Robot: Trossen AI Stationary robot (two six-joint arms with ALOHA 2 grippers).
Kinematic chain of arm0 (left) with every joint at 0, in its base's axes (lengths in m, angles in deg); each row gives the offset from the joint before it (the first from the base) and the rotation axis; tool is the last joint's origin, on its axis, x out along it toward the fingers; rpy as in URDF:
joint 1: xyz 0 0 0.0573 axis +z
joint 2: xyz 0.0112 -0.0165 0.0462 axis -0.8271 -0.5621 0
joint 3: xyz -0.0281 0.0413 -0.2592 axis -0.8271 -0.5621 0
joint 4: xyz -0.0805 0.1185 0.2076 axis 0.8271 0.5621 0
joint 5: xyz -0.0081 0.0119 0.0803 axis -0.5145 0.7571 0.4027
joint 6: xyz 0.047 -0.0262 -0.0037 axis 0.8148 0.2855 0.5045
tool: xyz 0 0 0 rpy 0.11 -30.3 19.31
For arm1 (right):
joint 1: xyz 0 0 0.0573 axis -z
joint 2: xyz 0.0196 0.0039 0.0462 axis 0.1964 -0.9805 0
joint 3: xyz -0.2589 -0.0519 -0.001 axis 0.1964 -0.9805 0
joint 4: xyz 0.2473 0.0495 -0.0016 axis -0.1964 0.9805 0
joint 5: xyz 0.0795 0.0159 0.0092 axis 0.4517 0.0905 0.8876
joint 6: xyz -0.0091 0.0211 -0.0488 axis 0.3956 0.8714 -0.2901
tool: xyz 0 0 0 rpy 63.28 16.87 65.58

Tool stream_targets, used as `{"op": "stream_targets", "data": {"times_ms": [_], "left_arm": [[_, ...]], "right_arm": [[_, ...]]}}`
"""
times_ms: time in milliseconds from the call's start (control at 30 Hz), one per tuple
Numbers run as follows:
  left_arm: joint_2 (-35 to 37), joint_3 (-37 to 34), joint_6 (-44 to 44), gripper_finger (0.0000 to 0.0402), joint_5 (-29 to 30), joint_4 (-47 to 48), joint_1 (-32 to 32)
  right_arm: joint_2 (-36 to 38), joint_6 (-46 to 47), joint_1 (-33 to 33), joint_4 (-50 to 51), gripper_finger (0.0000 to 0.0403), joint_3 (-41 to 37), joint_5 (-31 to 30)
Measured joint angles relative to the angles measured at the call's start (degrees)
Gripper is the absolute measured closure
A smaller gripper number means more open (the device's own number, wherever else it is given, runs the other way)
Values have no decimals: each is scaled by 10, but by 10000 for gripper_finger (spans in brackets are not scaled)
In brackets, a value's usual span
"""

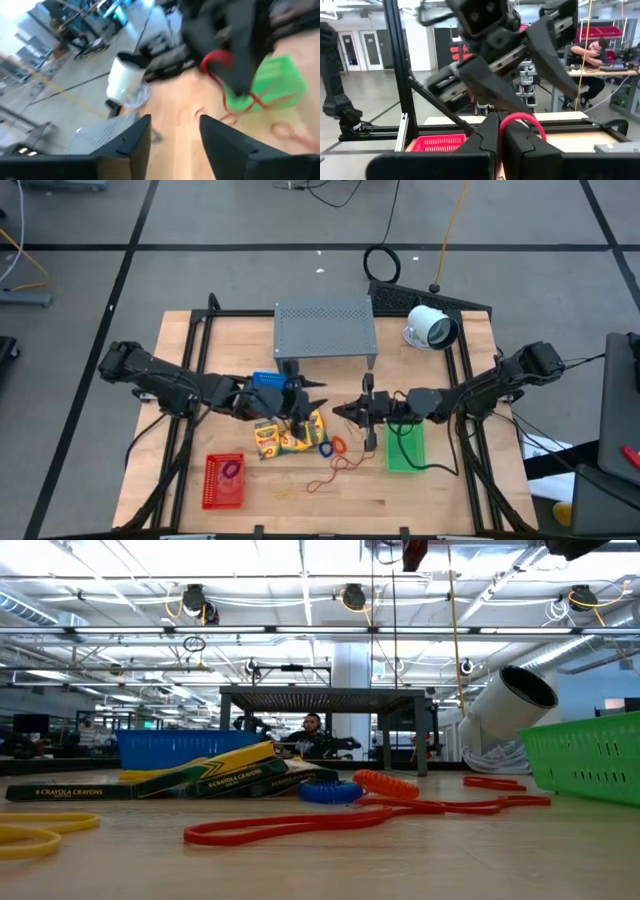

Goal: Pick & Place Office Desk Supplies
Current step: Put the red rubber band into the green bin

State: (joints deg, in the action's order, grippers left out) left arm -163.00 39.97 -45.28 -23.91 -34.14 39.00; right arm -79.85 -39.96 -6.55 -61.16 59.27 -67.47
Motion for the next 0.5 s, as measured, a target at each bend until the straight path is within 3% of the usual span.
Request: {"op": "stream_targets", "data": {"times_ms": [300, 500], "left_arm": [[88, 0, -86, 188, 21, 151, -23], [128, 0, -162, 188, 19, 236, -47]], "right_arm": [[115, -24, -50, 152, 403, 0, -111], [193, 22, -99, 290, 403, 0, -152]]}}
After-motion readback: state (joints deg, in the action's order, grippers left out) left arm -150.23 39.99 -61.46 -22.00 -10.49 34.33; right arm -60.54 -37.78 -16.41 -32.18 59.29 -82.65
